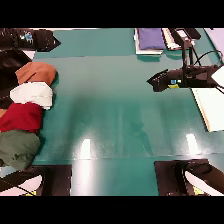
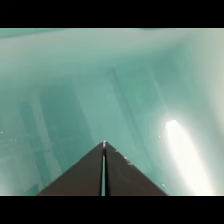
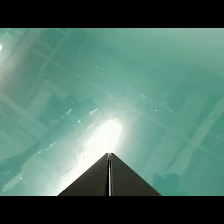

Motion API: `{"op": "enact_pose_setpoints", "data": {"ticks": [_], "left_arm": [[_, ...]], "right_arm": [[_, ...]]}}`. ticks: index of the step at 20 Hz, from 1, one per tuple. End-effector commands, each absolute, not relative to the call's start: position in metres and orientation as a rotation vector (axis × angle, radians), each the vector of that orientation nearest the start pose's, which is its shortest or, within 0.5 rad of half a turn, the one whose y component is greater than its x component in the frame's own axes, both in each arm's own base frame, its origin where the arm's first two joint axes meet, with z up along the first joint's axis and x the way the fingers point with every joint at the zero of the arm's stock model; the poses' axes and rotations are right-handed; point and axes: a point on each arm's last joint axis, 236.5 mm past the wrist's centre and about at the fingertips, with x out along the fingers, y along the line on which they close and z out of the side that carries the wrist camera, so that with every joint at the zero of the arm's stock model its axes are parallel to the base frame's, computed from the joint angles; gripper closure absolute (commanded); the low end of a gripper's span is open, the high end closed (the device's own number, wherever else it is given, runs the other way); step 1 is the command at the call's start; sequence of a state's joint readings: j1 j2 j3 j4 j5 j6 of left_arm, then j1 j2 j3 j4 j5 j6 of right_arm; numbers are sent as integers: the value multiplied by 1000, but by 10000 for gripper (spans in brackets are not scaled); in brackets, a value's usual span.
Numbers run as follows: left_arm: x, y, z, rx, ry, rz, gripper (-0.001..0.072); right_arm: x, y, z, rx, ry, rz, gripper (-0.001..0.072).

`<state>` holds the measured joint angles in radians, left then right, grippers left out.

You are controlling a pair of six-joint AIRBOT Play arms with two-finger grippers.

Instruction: Fold the shirts.

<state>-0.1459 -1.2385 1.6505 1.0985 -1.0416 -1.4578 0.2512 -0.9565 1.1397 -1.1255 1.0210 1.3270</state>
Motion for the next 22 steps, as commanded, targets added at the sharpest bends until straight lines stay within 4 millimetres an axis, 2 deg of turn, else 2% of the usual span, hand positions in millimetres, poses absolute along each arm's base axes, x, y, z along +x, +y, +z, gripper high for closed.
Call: {"op": "enact_pose_setpoints", "data": {"ticks": [1,14,15,16,17,18,20,22], "left_arm": [[447,-159,271,-211,598,-488,680],[447,-161,273,-229,593,-497,681],[455,-155,276,-170,549,-480,680],[467,-139,275,-74,512,-427,620],[479,-118,269,-22,503,-338,306],[494,-91,258,6,515,-219,98],[514,-43,222,65,590,-52,92],[530,-8,170,53,709,26,93]], "right_arm": [[345,179,160,52,803,595,694],[344,180,160,57,805,599,694],[344,180,160,58,805,599,694],[344,180,160,57,805,599,694],[344,180,160,57,805,599,694],[344,180,160,57,804,599,694],[344,180,160,57,805,599,694],[344,180,160,57,805,600,694]]}}
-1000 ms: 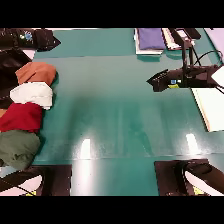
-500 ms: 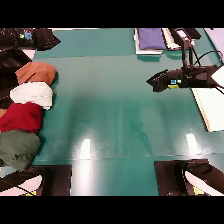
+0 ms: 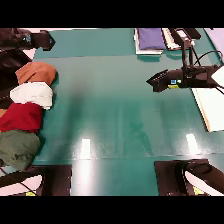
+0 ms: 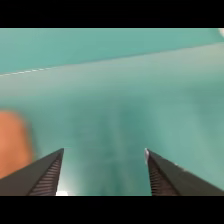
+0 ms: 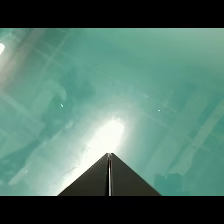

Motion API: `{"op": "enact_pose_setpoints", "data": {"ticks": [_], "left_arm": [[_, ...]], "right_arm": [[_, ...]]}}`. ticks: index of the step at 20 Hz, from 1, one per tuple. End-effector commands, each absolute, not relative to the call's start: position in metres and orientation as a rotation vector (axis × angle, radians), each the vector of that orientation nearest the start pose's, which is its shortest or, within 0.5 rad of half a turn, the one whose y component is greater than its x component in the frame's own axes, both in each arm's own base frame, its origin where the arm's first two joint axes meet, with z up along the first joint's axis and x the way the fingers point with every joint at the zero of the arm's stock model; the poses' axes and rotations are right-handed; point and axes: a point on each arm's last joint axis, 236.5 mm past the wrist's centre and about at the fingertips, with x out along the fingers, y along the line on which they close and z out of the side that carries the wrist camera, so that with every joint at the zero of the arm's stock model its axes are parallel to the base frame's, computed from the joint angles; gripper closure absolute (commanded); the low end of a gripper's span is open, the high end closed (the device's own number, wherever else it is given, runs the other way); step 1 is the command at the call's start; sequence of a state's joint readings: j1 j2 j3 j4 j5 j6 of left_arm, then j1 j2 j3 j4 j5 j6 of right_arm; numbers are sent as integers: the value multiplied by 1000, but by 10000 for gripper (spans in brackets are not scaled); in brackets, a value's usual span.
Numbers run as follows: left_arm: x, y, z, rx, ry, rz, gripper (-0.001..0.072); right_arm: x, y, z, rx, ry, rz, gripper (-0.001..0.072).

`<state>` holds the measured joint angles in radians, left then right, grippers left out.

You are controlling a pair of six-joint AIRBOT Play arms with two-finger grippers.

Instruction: Fold the shirts.

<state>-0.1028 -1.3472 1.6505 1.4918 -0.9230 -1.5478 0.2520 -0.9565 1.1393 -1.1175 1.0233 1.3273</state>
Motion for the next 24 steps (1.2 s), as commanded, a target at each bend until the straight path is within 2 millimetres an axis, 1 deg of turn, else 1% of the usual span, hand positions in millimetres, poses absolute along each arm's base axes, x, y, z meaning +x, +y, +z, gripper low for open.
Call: {"op": "enact_pose_setpoints", "data": {"ticks": [1,2,4,5,6,7,9,10,13,14,15,16,17,18,19,20,21,22,23,24], "left_arm": [[536,7,140,40,773,54,92],[540,22,107,31,843,80,92],[544,49,49,10,960,125,92],[546,61,25,1,1001,143,92],[548,69,8,-10,1023,157,92],[550,77,-5,-30,1031,175,92],[558,86,-19,-45,1018,190,92],[563,87,-19,-43,1001,188,93],[572,87,-12,-43,957,186,97],[571,87,-11,-42,957,186,246],[571,87,-10,-42,958,186,511],[570,87,-8,-41,962,186,684],[569,88,-4,-42,968,188,681],[568,88,5,-44,977,192,682],[570,86,26,-42,959,191,682],[575,84,57,-32,902,184,682],[580,78,104,-12,806,170,682],[580,69,157,16,701,149,682],[573,56,218,47,583,124,682],[558,43,272,74,482,100,683]], "right_arm": [[344,180,160,57,805,599,694],[344,180,160,57,805,599,694],[344,180,160,57,804,599,694],[344,180,160,57,805,599,694],[344,180,160,57,805,599,694],[344,180,160,57,805,599,694],[345,180,160,57,803,599,694],[345,180,160,57,803,599,694],[345,180,160,58,802,598,694],[345,180,160,58,802,598,694],[345,180,160,58,802,598,694],[345,180,160,58,802,598,694],[345,180,161,58,800,598,694],[345,180,163,58,793,597,694],[347,179,171,61,761,593,694],[352,178,184,68,704,582,695],[357,176,206,74,624,568,695],[362,173,232,71,543,556,695],[364,170,258,68,474,550,695],[365,167,282,50,418,539,695]]}}
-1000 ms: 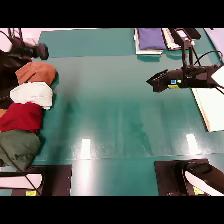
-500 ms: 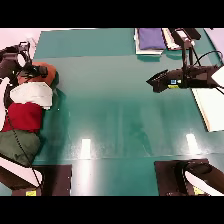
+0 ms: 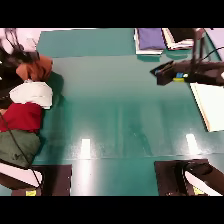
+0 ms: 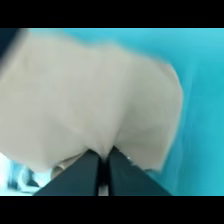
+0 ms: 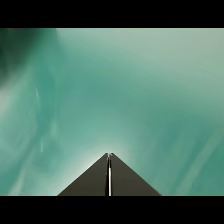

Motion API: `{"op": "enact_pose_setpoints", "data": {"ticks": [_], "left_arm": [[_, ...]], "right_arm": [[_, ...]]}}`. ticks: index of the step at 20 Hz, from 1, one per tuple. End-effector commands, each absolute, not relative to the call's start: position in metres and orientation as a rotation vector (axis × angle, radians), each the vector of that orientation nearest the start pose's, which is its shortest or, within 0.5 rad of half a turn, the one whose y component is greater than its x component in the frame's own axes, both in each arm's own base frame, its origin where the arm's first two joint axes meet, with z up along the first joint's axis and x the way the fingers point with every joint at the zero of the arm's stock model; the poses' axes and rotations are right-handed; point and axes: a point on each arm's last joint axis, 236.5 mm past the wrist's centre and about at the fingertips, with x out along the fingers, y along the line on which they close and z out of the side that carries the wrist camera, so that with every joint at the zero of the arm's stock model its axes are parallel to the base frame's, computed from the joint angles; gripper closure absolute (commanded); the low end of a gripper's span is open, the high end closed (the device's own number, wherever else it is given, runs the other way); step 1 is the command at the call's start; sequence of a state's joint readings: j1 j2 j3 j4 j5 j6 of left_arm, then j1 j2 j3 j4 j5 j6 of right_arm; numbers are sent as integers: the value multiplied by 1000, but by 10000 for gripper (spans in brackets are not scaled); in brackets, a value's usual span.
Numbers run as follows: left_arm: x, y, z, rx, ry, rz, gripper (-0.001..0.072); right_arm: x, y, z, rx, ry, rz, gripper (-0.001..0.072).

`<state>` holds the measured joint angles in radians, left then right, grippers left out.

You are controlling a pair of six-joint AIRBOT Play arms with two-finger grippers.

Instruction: Fold the shirts.

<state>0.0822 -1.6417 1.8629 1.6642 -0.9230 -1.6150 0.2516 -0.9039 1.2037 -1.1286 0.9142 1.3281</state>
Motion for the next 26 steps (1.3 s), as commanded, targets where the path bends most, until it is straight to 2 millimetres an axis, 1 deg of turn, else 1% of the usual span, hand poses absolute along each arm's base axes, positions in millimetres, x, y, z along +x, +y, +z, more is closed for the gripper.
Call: {"op": "enact_pose_setpoints", "data": {"ticks": [1,2,3,4,5,6,7,8,10,11,12,13,15,16,17,18,19,20,21,22,23,24,25,26], "left_arm": [[535,26,325,96,386,72,682],[511,11,367,100,308,46,683],[483,-7,404,101,235,11,682],[459,-26,428,106,186,-33,683],[435,-48,442,123,165,-92,683],[418,-69,444,134,175,-150,683],[403,-94,437,148,212,-217,683],[393,-118,425,161,262,-281,683],[378,-176,388,187,361,-433,683],[371,-209,365,202,407,-515,682],[365,-237,339,227,463,-580,682],[357,-264,309,255,526,-642,682],[340,-314,249,283,650,-760,681],[332,-336,223,274,705,-813,679],[326,-356,200,239,756,-862,525],[324,-371,185,193,791,-896,210],[328,-379,175,172,807,-901,114],[337,-379,172,168,801,-887,114],[350,-372,173,141,789,-857,114],[365,-360,176,111,782,-816,114],[382,-341,175,86,789,-766,114],[398,-317,172,55,812,-706,114],[412,-294,168,32,833,-653,114],[424,-271,164,16,853,-604,114]], "right_arm": [[367,162,305,34,368,527,695],[367,158,324,28,334,520,695],[368,154,337,25,318,512,695],[369,147,346,21,316,500,695],[371,139,352,17,323,486,695],[372,133,356,12,334,474,695],[373,126,359,6,347,462,695],[375,117,363,4,351,442,695],[378,103,370,2,354,412,695],[380,96,372,2,360,396,695],[381,91,372,5,369,387,695],[381,87,370,3,389,380,695],[380,82,358,-2,449,378,694],[379,82,350,-5,483,383,695],[379,82,342,-7,513,387,694],[380,83,335,-7,542,392,695],[380,83,327,-8,573,398,694],[379,84,317,-10,613,405,692],[377,84,305,-14,664,412,683],[374,80,288,-15,736,413,605],[369,74,269,-9,827,416,507],[363,67,250,0,915,415,488],[359,59,230,22,983,403,488],[358,47,209,58,1032,372,488]]}}
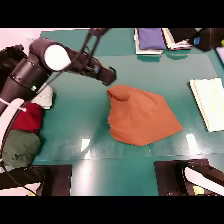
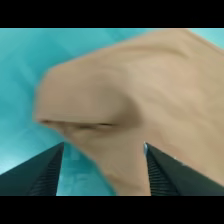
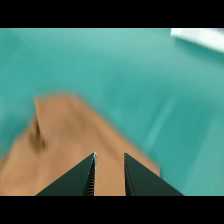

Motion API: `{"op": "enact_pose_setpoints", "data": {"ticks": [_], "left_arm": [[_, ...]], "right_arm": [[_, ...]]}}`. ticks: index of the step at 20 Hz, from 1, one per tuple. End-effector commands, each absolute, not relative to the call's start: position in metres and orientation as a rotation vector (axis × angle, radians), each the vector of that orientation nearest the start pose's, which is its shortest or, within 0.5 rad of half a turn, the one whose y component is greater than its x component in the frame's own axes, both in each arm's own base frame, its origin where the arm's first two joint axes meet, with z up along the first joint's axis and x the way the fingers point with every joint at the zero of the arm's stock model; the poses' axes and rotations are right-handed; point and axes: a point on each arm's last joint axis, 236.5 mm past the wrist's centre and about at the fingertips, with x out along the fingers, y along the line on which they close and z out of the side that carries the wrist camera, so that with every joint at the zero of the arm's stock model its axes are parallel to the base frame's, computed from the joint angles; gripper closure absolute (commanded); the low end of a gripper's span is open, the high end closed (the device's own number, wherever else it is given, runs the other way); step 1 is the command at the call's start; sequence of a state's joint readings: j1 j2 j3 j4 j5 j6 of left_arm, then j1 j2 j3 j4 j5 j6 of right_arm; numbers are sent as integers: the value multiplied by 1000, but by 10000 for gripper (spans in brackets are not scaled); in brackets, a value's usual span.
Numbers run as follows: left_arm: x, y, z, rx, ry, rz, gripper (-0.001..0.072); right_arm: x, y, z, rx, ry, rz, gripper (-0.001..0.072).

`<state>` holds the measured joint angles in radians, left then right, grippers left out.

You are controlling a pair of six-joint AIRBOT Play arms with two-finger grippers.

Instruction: Fold the shirts.

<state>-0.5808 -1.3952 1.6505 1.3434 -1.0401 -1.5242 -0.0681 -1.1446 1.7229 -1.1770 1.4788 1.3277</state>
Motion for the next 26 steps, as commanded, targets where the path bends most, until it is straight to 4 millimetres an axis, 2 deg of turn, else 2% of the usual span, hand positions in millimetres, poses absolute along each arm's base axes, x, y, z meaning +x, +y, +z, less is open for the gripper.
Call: {"op": "enact_pose_setpoints", "data": {"ticks": [1,2,3,4,5,6,8,11,13,18,20,22,26], "left_arm": [[435,-248,159,-1,871,-557,114],[442,-228,152,-15,896,-515,114],[443,-226,151,-16,899,-512,113],[452,-200,138,-44,935,-457,114],[454,-195,132,-62,947,-449,114],[456,-195,123,-80,967,-448,114],[455,-203,105,-106,1013,-468,114],[455,-222,84,-167,1068,-520,114],[456,-228,74,-187,1089,-538,114],[458,-237,58,-228,1123,-550,114],[457,-243,48,-234,1144,-557,114],[457,-250,34,-229,1166,-562,114],[468,-282,9,-225,1129,-580,114]], "right_arm": [[355,34,186,100,1075,337,488],[349,20,158,145,1125,299,489],[348,19,155,149,1129,295,489],[320,-16,91,289,1241,182,430],[303,-32,61,368,1286,121,281],[287,-46,35,443,1321,64,213],[255,-66,-12,600,1389,-40,214],[221,-68,-56,747,1491,-65,238],[214,-61,-74,777,1540,-45,262],[233,-35,-94,732,1563,27,271],[236,-23,-97,674,1583,69,453],[241,-13,-94,590,1582,145,697],[262,-7,-70,498,1517,187,695]]}}
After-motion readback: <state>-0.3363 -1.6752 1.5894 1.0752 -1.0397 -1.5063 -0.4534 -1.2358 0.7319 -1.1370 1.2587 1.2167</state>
